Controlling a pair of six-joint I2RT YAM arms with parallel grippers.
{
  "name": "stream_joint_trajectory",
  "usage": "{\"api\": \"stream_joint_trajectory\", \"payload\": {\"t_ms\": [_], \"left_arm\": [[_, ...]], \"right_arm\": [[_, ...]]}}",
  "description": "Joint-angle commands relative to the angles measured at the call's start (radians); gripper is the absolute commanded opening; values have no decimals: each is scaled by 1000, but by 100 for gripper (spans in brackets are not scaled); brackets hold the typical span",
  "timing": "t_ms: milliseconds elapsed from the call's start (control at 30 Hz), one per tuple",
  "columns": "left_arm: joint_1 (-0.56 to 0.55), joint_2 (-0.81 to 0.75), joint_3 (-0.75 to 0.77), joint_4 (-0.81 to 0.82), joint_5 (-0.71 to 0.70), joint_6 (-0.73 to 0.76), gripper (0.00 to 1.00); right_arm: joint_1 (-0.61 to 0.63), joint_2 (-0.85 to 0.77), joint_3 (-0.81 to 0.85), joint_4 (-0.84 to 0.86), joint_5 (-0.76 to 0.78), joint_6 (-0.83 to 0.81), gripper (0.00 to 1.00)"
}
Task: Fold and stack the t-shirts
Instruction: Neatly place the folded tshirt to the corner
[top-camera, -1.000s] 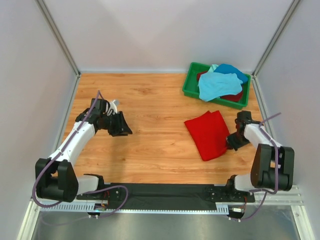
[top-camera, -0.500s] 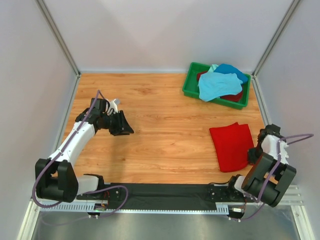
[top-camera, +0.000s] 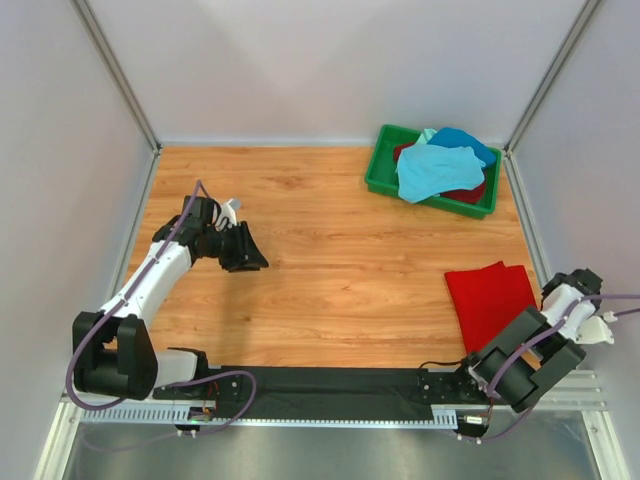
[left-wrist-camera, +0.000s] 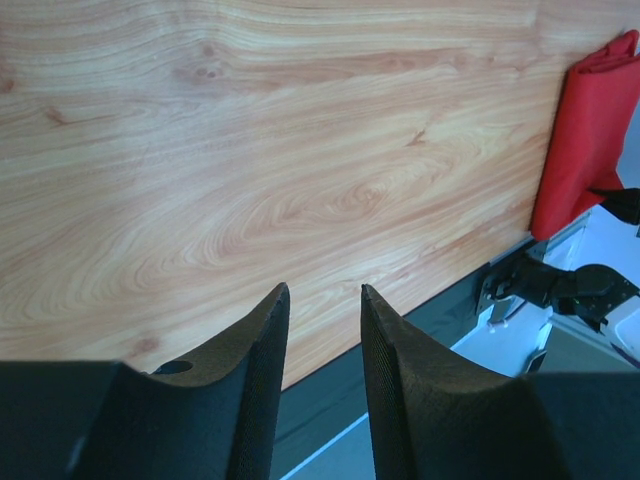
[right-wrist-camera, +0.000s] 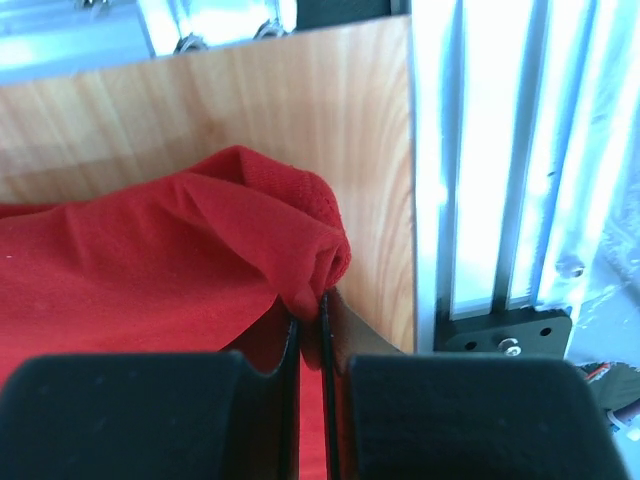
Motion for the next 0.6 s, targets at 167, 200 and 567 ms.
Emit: {"api": "stream_joint_trajectory", "payload": {"t_ms": [167,200,567], "left_arm": [[1,10,26,22,36,0,42],[1,10,24,24,36,0,42],[1,-28,-6,42,75,-17,41]], "right_arm": [[-61,-51,-21,62,75,-2,0],[-63,-54,-21,65,74,-5,0],[-50,-77,183,-266,152,51,57]]}}
